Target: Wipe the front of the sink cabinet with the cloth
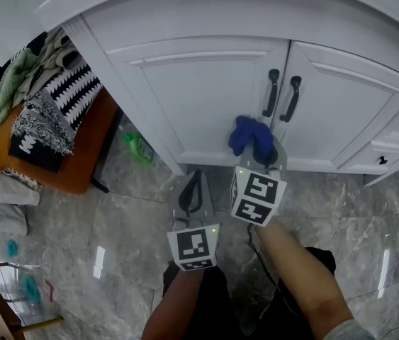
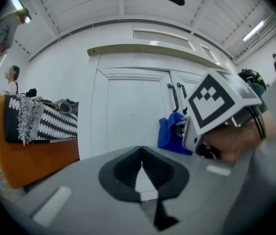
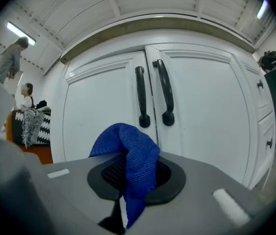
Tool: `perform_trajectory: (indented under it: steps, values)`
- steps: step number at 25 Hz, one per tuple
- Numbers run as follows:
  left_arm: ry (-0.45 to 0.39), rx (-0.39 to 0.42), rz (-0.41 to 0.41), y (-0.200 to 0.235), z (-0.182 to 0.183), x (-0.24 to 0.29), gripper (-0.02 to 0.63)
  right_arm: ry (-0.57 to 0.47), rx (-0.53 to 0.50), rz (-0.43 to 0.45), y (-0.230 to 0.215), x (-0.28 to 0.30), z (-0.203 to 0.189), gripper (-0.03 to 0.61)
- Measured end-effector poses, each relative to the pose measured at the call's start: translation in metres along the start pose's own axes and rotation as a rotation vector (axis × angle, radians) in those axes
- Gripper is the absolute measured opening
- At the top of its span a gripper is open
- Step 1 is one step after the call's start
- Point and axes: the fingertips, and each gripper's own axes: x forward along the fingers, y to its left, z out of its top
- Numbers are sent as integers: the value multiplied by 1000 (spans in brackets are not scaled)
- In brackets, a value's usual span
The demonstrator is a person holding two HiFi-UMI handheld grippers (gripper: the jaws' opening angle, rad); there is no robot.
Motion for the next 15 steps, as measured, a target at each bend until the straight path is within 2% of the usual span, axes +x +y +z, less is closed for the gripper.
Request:
perform_trajectory:
  steps: [5,10,15]
  values:
    - [-6,-35,29,12,1,-7,11,12,-23,52,26,7,-3,52]
    - [-13,-55,75,28,2,-17,11,22,18,56,41,12,-5,49]
    - [3,-68,132,52,1,-26,11,29,12,95,67,17,-12,51]
